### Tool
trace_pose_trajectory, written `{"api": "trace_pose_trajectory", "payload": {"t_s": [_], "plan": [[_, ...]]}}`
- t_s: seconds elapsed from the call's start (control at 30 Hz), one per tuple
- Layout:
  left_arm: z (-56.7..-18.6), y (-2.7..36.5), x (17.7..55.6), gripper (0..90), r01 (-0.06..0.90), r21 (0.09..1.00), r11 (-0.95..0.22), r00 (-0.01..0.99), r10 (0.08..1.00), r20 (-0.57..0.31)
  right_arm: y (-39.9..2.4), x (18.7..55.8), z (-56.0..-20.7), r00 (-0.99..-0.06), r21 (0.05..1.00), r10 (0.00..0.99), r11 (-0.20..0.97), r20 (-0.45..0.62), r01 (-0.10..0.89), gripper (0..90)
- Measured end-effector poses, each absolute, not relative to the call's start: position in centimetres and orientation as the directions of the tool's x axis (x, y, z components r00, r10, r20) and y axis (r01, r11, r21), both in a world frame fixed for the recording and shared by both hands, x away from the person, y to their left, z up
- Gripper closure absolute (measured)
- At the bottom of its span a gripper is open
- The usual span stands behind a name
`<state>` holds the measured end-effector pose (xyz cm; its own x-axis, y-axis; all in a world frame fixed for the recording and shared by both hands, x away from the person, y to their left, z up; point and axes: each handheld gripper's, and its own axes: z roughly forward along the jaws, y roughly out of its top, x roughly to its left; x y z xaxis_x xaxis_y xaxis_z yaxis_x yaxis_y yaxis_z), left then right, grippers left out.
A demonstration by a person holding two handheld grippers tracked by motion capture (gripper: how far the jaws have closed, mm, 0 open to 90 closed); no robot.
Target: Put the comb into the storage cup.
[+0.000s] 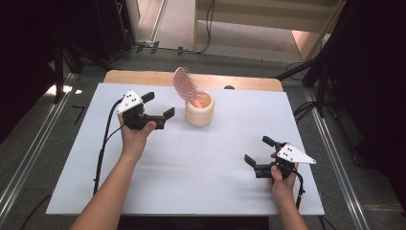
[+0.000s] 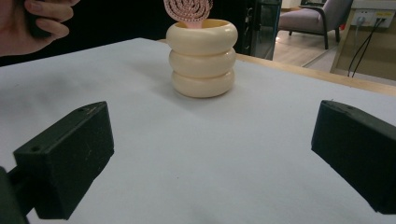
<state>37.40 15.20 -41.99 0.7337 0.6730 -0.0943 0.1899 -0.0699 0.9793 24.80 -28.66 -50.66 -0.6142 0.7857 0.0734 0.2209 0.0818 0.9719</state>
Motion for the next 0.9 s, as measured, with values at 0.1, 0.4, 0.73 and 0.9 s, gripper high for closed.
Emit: {"api": "trace_pose_trajectory", "payload": {"t_s": [0.1, 0.4, 0.73, 0.9], "plan": [[-42.0, 15.7, 36.8, 0.7, 0.185, 0.980, -0.080, 0.732, 0.676, -0.083, -28.7, 24.8, -50.7, -0.615, 0.972, 0.785, 0.083, 0.072, 0.220, 0.0], [-42.7, 16.6, 35.3, 0.7, 0.176, 0.981, -0.085, 0.723, 0.688, -0.071, -28.6, 24.9, -50.7, -0.615, 0.971, 0.785, 0.088, 0.069, 0.221, 0.0], [-43.5, 17.7, 33.4, 0.8, 0.166, 0.982, -0.091, 0.720, 0.692, -0.058, -28.6, 24.9, -50.8, -0.614, 0.971, 0.786, 0.090, 0.067, 0.221, 0.0], [-44.1, 18.1, 32.6, 0.8, 0.168, 0.980, -0.103, 0.720, 0.693, -0.050, -28.5, 24.8, -50.7, -0.616, 0.971, 0.785, 0.091, 0.067, 0.221, 0.0]]}}
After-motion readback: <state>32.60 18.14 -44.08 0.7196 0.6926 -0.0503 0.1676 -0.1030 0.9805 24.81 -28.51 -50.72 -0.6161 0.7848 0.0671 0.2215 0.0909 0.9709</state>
